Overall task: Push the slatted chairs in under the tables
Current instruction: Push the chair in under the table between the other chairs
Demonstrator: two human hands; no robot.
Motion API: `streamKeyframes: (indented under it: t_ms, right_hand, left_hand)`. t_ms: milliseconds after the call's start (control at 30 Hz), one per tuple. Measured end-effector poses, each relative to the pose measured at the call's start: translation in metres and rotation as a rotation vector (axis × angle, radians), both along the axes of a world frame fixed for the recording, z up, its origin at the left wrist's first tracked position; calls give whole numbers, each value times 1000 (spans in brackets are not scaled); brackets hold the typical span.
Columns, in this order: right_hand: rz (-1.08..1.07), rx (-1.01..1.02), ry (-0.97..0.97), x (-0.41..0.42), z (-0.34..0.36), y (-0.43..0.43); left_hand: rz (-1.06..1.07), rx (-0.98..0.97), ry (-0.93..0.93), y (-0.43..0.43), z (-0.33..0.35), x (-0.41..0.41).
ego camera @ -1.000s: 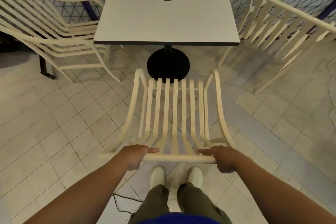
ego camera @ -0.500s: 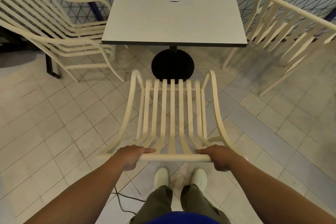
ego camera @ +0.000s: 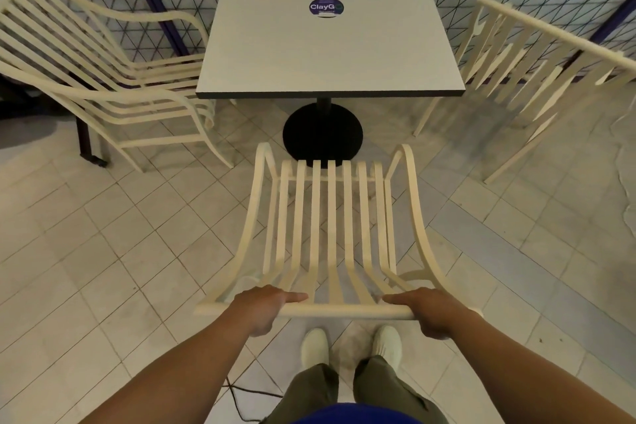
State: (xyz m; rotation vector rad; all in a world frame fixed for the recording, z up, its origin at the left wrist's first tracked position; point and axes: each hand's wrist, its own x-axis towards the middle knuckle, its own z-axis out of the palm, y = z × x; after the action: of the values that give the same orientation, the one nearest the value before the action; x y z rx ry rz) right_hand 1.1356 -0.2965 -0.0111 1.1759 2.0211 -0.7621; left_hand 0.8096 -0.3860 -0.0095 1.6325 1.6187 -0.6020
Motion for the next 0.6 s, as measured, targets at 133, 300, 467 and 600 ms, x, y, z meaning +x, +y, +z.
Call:
streamKeyframes:
  t_ms: [133, 300, 467, 600]
  right_hand:
    - [-59, -19, 10, -2, 0, 2]
    - [-49, -26, 24, -4, -1, 1]
    - [26, -19, 38, -8, -7, 6]
    - [99, -55, 65, -6, -8, 13]
  left_hand:
    - [-8, -36, -14, 1, 4, -2]
    - [3, -127, -75, 11, 11, -11]
    - [20, -16, 33, -1, 3, -5]
    - [33, 6, 32, 2, 4, -2]
